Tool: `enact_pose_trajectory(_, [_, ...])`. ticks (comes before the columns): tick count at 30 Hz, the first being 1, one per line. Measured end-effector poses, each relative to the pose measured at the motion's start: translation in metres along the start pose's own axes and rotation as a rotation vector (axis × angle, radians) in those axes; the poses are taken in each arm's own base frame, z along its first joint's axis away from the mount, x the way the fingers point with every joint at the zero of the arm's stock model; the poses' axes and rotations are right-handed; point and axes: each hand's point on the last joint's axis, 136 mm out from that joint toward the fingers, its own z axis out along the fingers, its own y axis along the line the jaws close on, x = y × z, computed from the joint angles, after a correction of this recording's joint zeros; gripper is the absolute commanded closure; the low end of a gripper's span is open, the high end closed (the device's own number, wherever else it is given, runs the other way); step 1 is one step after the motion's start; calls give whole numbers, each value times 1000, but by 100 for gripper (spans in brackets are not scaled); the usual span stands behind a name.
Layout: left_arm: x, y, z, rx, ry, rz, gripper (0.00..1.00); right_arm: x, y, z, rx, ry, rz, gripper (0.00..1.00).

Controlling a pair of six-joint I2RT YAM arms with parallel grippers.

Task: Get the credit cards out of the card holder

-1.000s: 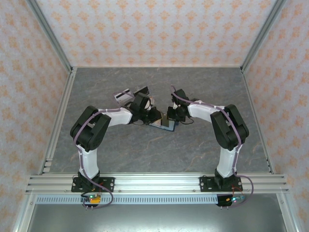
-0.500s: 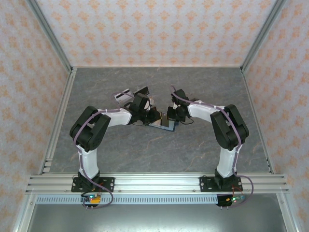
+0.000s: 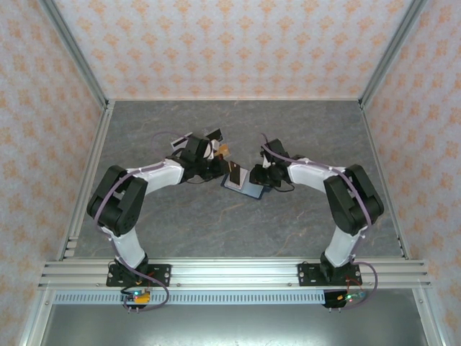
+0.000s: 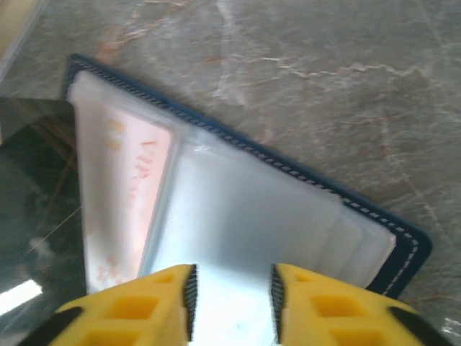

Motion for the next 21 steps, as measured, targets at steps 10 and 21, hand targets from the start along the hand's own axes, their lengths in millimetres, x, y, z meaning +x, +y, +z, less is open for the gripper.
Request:
enact_pose_trajectory(10, [-9, -25, -25, 83, -35, 4, 100, -31, 42, -37, -281, -83, 64, 37])
enact_pose_trajectory(21, [-31, -68, -53, 257, -91, -21, 100, -60, 75, -75, -576, -62, 172, 21])
